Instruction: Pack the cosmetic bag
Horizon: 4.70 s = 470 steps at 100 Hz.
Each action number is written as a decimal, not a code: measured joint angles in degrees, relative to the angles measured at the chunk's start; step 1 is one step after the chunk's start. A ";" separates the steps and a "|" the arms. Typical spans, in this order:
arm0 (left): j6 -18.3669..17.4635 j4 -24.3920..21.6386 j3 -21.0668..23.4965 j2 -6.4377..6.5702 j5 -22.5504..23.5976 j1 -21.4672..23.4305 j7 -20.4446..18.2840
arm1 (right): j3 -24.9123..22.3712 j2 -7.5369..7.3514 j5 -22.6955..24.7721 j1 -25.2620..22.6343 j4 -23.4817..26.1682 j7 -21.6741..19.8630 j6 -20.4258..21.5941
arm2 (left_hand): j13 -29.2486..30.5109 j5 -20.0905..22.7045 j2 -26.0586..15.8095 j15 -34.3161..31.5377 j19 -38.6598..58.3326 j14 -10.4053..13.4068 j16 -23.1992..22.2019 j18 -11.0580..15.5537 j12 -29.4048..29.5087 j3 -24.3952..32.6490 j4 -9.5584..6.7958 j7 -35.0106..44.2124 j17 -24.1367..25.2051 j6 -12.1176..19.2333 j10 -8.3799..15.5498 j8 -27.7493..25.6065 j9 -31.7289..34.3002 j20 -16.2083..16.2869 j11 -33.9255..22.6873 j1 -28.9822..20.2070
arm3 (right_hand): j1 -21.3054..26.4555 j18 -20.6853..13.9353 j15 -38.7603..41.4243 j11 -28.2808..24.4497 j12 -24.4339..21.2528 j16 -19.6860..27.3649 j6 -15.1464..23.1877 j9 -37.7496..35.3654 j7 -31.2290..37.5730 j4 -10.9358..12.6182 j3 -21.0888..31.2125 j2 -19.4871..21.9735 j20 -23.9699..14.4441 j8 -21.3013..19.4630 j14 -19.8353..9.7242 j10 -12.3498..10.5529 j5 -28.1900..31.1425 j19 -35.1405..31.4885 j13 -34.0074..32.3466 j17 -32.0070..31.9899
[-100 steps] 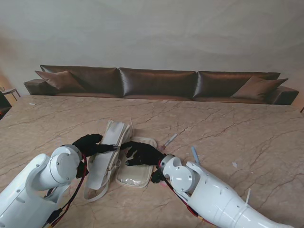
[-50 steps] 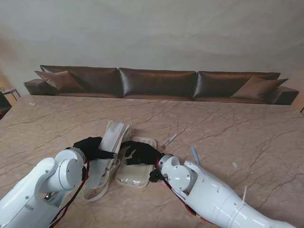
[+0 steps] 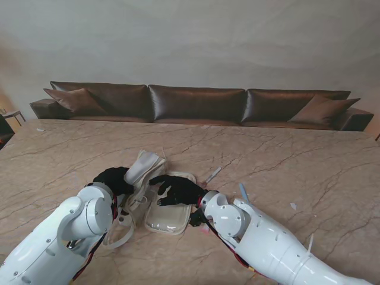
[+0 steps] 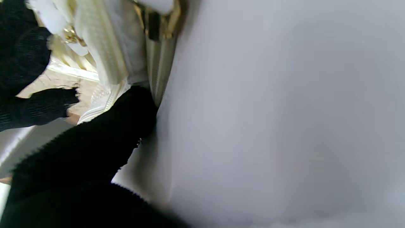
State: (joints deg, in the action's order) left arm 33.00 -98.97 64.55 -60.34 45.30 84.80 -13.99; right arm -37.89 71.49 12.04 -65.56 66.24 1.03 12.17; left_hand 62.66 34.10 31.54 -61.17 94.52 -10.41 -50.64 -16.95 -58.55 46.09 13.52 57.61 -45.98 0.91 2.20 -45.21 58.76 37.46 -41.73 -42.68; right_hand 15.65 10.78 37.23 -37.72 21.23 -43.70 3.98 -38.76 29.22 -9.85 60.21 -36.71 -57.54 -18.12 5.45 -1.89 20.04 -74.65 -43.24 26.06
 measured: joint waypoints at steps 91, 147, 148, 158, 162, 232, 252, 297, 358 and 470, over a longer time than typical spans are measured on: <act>-6.00 8.81 -1.72 -2.50 -1.03 -4.74 11.32 | -16.66 -8.35 29.78 -5.51 9.89 -2.20 -6.27 | 0.88 1.05 -2.44 -6.05 3.24 1.61 -5.31 0.70 -4.76 -8.73 0.94 1.47 -0.70 2.90 1.84 -11.12 0.00 0.78 -5.35 -2.94 | 4.49 0.34 -0.02 0.28 1.59 -0.73 8.24 -8.05 8.07 0.01 8.61 -7.14 1.95 -9.35 -0.39 -0.95 21.13 2.39 -3.29 1.23; -7.36 10.47 -2.41 -2.84 -1.24 -6.63 12.46 | -6.92 -8.66 33.48 4.94 -3.96 4.18 -8.33 | 0.89 1.07 -2.44 -6.46 3.28 1.80 -5.37 0.79 -4.78 -8.73 1.11 1.47 -0.88 2.94 2.08 -11.76 0.01 0.79 -5.38 -2.95 | 8.70 -3.16 0.84 0.39 4.74 -2.66 12.49 1.89 8.72 0.01 14.46 -14.53 2.82 -9.35 -2.21 -2.14 21.47 15.85 17.63 -14.31; -7.36 10.49 -2.42 -2.84 -1.24 -6.66 12.46 | -6.58 -8.58 33.47 5.19 -4.45 4.70 -8.30 | 0.89 1.07 -2.44 -6.46 3.29 1.80 -5.37 0.79 -4.78 -8.73 1.11 1.47 -0.88 2.95 2.08 -11.76 0.01 0.79 -5.38 -2.95 | 8.70 -3.16 1.03 0.39 4.84 -2.66 12.53 2.31 8.72 0.01 14.46 -14.53 2.87 -9.35 -2.22 -2.14 21.47 15.86 17.93 -14.40; -7.62 10.69 -2.45 -2.87 -1.34 -6.84 12.46 | -3.83 -7.67 31.92 7.29 -8.80 8.09 -8.23 | 0.89 1.08 -2.44 -6.48 3.29 1.80 -5.38 0.84 -4.78 -8.74 1.12 1.47 -0.88 2.96 2.10 -11.77 0.01 0.79 -5.38 -2.95 | 8.70 -3.16 1.61 0.43 4.96 -2.66 12.68 3.02 8.79 0.01 14.46 -15.12 3.41 -9.17 -2.44 -2.14 21.27 16.11 18.09 -14.86; -7.86 10.82 -2.45 -2.88 -1.44 -6.91 12.46 | -2.68 -7.27 30.76 8.10 -10.33 8.73 -8.23 | 0.89 1.08 -2.44 -6.48 3.29 1.81 -5.38 0.86 -4.78 -8.74 1.12 1.47 -0.88 3.00 2.10 -11.77 0.01 0.79 -5.38 -2.95 | 8.70 -3.16 1.71 0.29 4.96 -2.66 12.72 3.03 8.81 0.01 14.47 -15.12 3.47 -8.87 -2.56 -2.14 20.76 16.11 18.59 -14.87; -9.55 11.51 -2.85 -2.86 -1.71 -7.65 11.98 | 11.36 -0.81 24.29 17.33 -27.39 15.79 -3.64 | 0.89 1.08 -2.45 -6.50 3.31 1.97 -5.81 1.04 -4.79 -9.21 1.13 1.47 -0.88 3.32 2.26 -11.82 0.01 0.79 -5.40 -2.96 | 8.64 -3.17 4.61 -0.56 4.97 -2.08 16.51 3.38 11.24 -0.30 14.45 -16.56 4.08 -7.02 -2.75 -2.14 20.77 15.47 18.53 -14.34; -9.62 11.51 -2.79 -2.86 -1.89 -7.61 11.91 | 13.51 0.78 24.50 18.45 -30.78 19.02 -3.94 | 0.89 1.08 -2.46 -6.50 3.31 1.98 -5.81 1.14 -4.79 -9.26 1.13 1.47 -0.88 3.33 2.27 -11.84 0.01 0.79 -5.40 -2.97 | 8.01 -3.15 4.68 -1.32 5.02 -2.07 19.67 0.58 17.71 -8.25 13.29 -18.73 4.06 -2.55 -2.77 -2.86 26.20 13.77 16.24 -12.53; -9.56 11.44 -2.50 -2.88 -2.52 -7.20 11.97 | 17.18 3.17 22.78 20.41 -35.89 21.53 -2.82 | 0.89 1.08 -2.64 -6.44 3.32 1.98 -5.81 1.22 -4.79 -9.33 1.54 1.47 -0.82 3.38 2.30 -11.85 0.01 0.80 -5.40 -2.98 | 7.72 -3.13 5.40 -2.17 6.00 -1.99 23.74 -2.79 24.88 -13.06 13.85 -20.72 4.03 2.56 -3.41 -3.98 29.09 11.58 12.77 -9.84; -9.57 11.07 -2.02 -2.88 -2.57 -6.65 12.03 | 17.58 2.65 23.51 20.64 -34.82 20.66 -3.71 | 0.89 1.08 -3.07 -6.43 3.32 2.00 -5.89 1.24 -4.79 -9.85 1.54 1.47 -0.76 3.55 2.48 -11.85 0.01 1.39 -5.40 -3.00 | 10.71 -2.61 6.80 -3.06 6.31 -2.51 24.01 -6.20 28.87 -11.71 13.66 -19.84 4.03 4.65 -3.64 -5.90 33.49 9.91 8.80 -7.10; -9.57 11.19 -2.27 -2.96 -3.78 -6.69 12.56 | 1.15 -5.69 31.77 10.31 -13.99 9.98 -8.62 | 0.89 1.08 -3.07 -6.53 3.32 2.00 -6.23 1.25 -4.79 -9.86 1.54 1.47 -0.58 3.55 2.48 -11.85 0.01 1.48 -5.61 -3.02 | 10.54 -5.99 8.24 -6.11 12.96 -3.44 21.65 -1.66 20.49 -11.00 11.26 -0.90 3.32 -24.23 -5.56 -5.86 21.46 10.19 14.50 -12.18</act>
State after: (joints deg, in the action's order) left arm 23.44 -87.79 62.28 -63.30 41.52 78.11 -1.43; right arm -36.74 65.80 43.81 -55.25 52.24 11.01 3.55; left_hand 63.55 35.18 28.47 -67.71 97.85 -8.41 -56.87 -15.69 -63.34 36.22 15.06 59.08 -46.56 4.47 4.68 -57.06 58.77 38.93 -47.34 -45.69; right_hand 26.19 4.79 45.47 -43.83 34.19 -47.14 25.63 -40.42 49.71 -20.85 71.47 -37.61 -54.22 -42.35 -0.11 -7.75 41.49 -64.46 -28.73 13.88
